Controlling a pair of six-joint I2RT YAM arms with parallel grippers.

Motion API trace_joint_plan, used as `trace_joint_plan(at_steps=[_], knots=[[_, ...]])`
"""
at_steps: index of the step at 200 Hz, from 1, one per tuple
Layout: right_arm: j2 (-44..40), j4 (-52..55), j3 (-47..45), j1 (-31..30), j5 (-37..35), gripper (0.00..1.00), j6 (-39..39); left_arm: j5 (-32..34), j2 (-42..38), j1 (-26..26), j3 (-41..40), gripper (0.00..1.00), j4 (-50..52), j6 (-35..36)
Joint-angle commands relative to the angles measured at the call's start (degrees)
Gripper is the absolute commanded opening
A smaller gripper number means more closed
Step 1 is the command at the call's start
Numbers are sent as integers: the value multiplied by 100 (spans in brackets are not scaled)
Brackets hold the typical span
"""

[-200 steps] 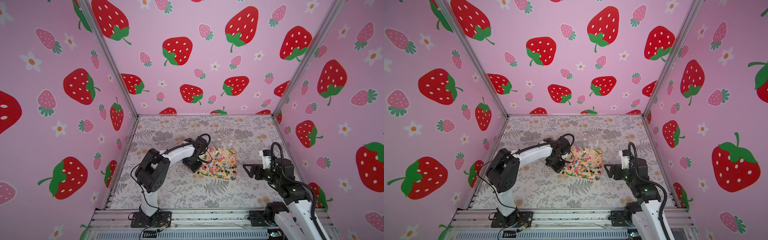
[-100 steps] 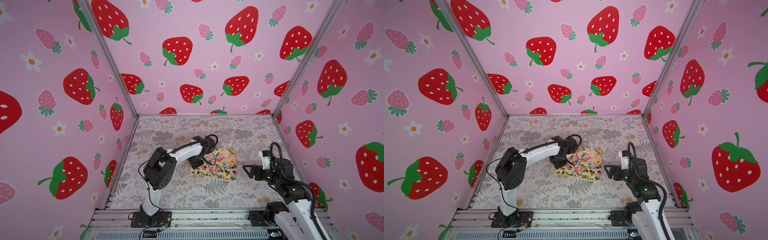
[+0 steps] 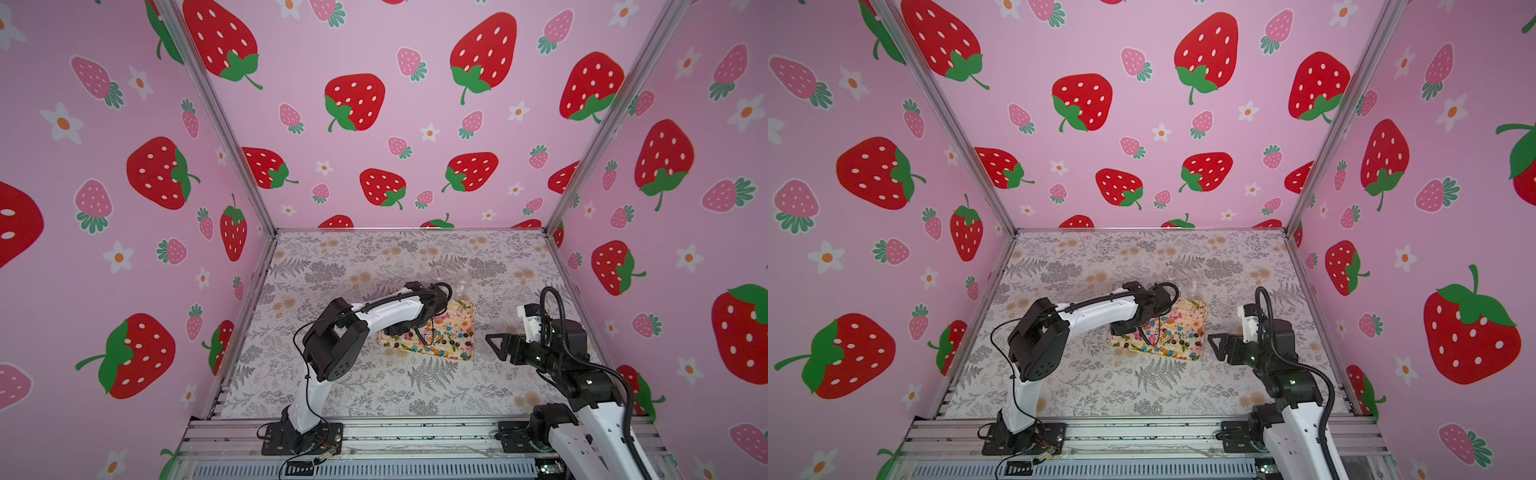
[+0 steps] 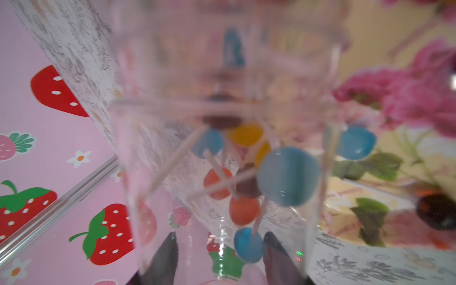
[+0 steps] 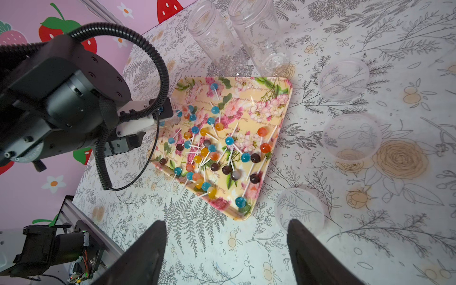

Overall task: Pour the candies out of the jar
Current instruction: 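Pour the candies out of the jar onto the tray.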

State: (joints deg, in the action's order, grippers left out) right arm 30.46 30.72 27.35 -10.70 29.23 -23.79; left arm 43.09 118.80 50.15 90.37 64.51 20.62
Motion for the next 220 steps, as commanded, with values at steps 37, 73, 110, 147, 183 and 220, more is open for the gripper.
trace_joint_plan(at_steps=[37, 73, 110, 147, 183, 220], knots=[[-75, 162, 174, 9, 133, 79, -7, 1177, -81, 167, 8, 59, -186, 708], [-115, 215, 191, 12, 153, 79, -54, 1257, -147, 263, -121, 60, -315, 880], [-189, 224, 161, 7, 168, 79, -98, 1376, -287, 454, -384, 60, -617, 1107], [-163, 244, 181, 10, 266, 79, -77, 1550, -407, 552, -523, 60, -756, 1232], [-172, 239, 178, 10, 276, 79, -88, 1649, -559, 653, -747, 61, -1002, 1366], [-164, 263, 200, 15, 276, 79, -97, 1678, -630, 649, -818, 61, -1010, 1299]])
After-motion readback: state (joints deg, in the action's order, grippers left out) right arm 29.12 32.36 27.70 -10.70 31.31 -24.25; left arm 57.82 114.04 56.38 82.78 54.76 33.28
